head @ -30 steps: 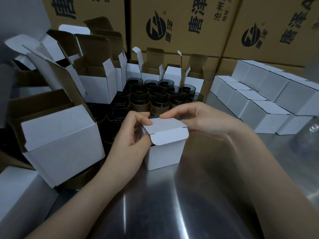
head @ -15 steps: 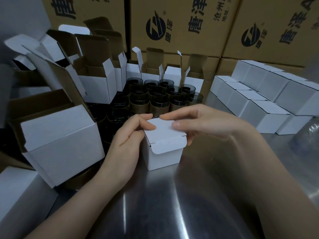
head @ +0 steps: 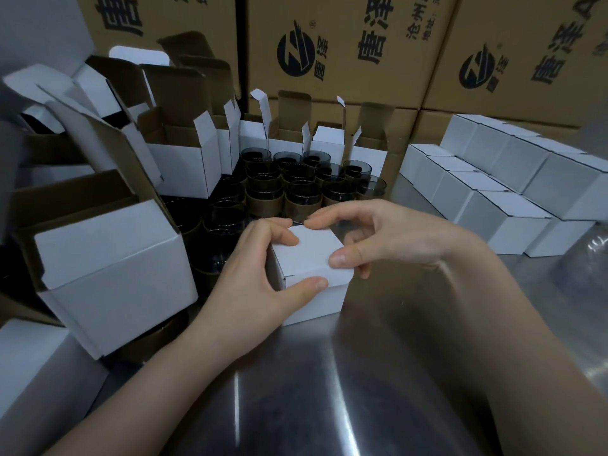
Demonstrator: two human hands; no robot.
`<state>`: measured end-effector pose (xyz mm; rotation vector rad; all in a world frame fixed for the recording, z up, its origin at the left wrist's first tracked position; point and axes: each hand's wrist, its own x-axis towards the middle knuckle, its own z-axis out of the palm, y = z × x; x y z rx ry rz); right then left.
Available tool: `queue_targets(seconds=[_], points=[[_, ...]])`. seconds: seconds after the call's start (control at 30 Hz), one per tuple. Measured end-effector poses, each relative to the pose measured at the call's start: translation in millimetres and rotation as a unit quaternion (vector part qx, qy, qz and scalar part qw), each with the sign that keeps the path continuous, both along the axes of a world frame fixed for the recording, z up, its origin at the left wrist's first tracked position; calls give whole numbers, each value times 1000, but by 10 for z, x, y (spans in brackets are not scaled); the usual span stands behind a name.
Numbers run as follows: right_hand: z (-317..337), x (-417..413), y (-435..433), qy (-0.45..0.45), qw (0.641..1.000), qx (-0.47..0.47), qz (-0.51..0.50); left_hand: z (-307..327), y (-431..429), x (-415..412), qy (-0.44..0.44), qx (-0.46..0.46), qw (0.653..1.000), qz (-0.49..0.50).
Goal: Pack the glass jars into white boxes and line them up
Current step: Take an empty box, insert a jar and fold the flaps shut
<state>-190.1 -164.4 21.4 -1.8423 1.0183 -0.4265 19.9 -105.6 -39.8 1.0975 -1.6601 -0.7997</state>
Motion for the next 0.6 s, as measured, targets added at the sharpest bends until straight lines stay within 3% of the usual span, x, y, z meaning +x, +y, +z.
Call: queue_targets(seconds=[0.4,0.6], points=[[-15,22,73,42,998,-32,33,-52,-18,26,-40,-50,998,-11],[22,4,66,26,999,-29,5,-43,-27,18,11,-25,1000,-11]])
